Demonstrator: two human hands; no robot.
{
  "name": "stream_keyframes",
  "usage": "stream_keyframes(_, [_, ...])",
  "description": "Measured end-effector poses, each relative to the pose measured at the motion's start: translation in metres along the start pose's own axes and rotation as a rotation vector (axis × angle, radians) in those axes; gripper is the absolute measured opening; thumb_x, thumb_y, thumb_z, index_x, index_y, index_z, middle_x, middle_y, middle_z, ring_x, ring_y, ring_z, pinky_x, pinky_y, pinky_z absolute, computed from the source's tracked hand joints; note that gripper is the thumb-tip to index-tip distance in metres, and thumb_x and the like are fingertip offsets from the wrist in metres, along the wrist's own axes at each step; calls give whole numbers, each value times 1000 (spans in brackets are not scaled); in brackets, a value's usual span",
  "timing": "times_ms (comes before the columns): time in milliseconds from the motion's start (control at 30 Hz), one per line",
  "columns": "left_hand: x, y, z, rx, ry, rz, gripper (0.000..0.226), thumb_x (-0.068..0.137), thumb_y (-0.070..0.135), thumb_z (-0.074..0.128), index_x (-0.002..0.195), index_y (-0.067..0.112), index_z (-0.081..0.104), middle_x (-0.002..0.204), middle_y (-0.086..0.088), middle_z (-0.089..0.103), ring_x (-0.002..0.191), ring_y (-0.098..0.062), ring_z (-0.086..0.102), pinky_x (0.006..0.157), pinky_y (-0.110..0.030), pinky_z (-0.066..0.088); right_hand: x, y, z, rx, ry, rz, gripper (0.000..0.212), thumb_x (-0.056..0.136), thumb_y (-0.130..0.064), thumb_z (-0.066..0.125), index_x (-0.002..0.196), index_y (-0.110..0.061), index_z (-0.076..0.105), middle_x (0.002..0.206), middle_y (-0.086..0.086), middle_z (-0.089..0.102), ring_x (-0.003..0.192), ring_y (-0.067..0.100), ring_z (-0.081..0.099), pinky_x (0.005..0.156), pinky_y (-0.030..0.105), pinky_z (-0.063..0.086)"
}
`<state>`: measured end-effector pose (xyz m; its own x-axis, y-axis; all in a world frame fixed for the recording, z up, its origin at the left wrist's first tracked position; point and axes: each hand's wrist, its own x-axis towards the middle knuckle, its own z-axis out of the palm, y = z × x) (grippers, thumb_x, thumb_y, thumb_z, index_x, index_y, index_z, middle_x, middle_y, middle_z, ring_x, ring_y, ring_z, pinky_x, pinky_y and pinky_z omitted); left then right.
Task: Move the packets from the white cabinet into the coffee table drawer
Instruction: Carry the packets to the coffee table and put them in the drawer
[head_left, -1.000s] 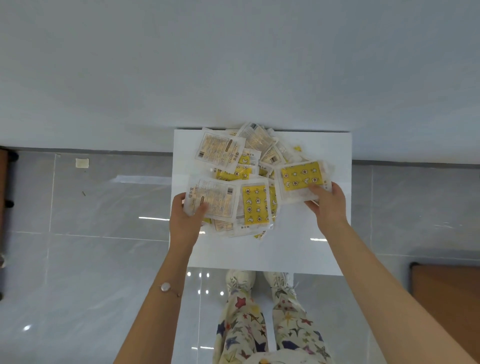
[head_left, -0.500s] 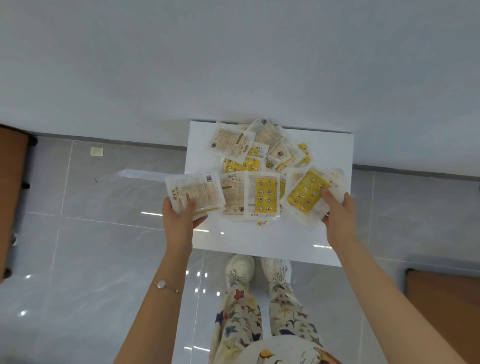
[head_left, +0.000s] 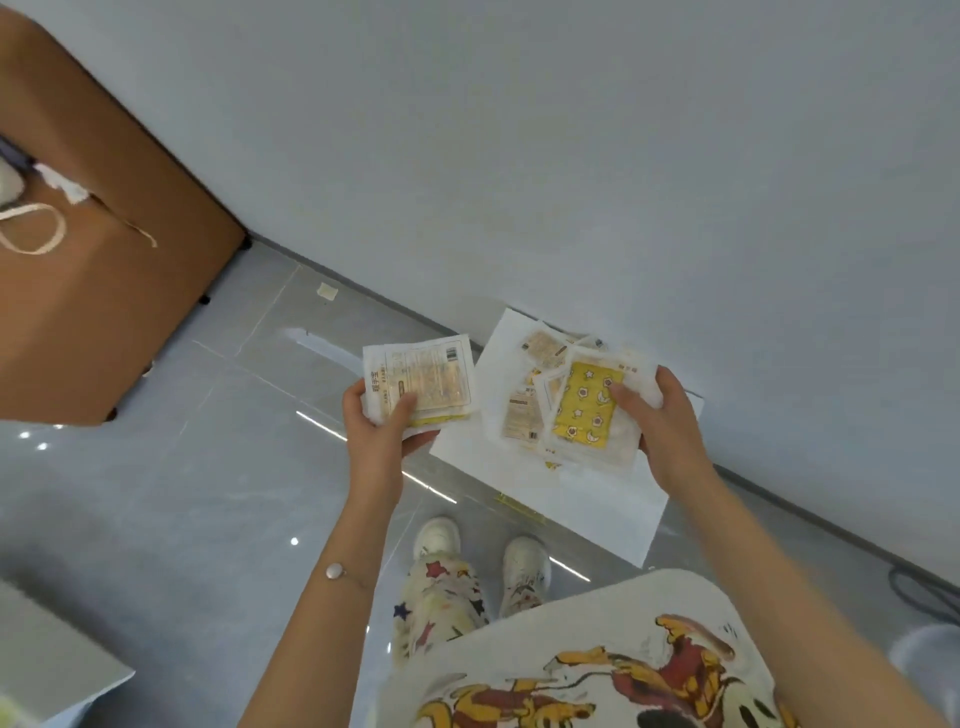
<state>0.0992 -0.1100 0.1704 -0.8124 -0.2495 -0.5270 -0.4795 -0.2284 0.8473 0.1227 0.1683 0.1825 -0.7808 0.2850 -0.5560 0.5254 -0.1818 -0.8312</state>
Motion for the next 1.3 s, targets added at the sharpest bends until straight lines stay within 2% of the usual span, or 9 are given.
stream_keyframes(133, [-26,47,-60,-37,67,48,42,89,6,64,122,17,41,120,-7,60,98,-24,69,70,-39,60,-30,-37,68,-37,-122,-26,36,86,-22,70,118,-17,55,117,7,66,104,26,67,89,53,54])
stream_keyframes(267, [-28,87,-143,-85,168,112,40,89,6,64,120,17,41,116,-5,62,93,-22,70,66,-37,60,-53,-46,164,-77,-269,-46,29,87,-20,69,112,-18,56,112,7,68,101,27,68,86,49,56])
stream_keyframes(500, [-28,121,-286,-190,378,150,40,90,7,63,120,19,40,123,-6,58,101,-24,68,70,-39,60,-91,-42,322,-177,-446,-25,21,88,-16,66,105,-23,56,105,2,67,99,26,67,76,39,57])
stream_keyframes(667, [-38,136,-394,-281,502,151,40,90,7,63,119,22,41,123,-5,58,100,-23,68,69,-37,60,-128,-42,440,-221,-580,-36,25,88,-16,66,109,-25,56,107,2,68,94,22,69,79,41,57])
stream_keyframes(800, [-39,143,-451,-325,583,155,42,90,9,63,123,21,40,125,-7,58,100,-23,68,71,-37,60,-149,-40,517,-252,-667,-47,20,89,-13,64,103,-25,57,97,-1,70,86,20,70,79,43,57])
stream_keyframes(933, [-34,150,-498,-407,674,159,47,89,11,64,126,23,38,128,-8,57,100,-23,68,75,-41,60,-160,-38,589,-289,-750,-24,25,88,-13,65,111,-20,56,106,4,69,93,24,70,83,46,57])
stream_keyframes(1100, [-15,160,-541,-486,792,175,47,90,8,63,129,17,37,126,-8,58,97,-20,69,69,-35,61,-154,-36,674,-350,-849,-20,25,89,-13,64,111,-23,57,104,-1,70,93,21,70,81,42,57])
stream_keyframes(1200, [0,170,-565,-527,868,195,42,91,7,62,122,22,39,120,-4,60,96,-20,69,68,-34,61,-147,-34,725,-401,-923,-23,24,90,-13,64,109,-27,58,103,-2,70,91,18,70,76,38,59])
stream_keyframes(1300, [14,183,-588,-582,944,231,36,91,6,61,114,27,42,115,-1,60,96,-20,69,70,-36,61,-143,-35,779,-444,-1035,-11,26,89,-12,64,112,-23,57,107,1,70,95,22,69,79,41,58])
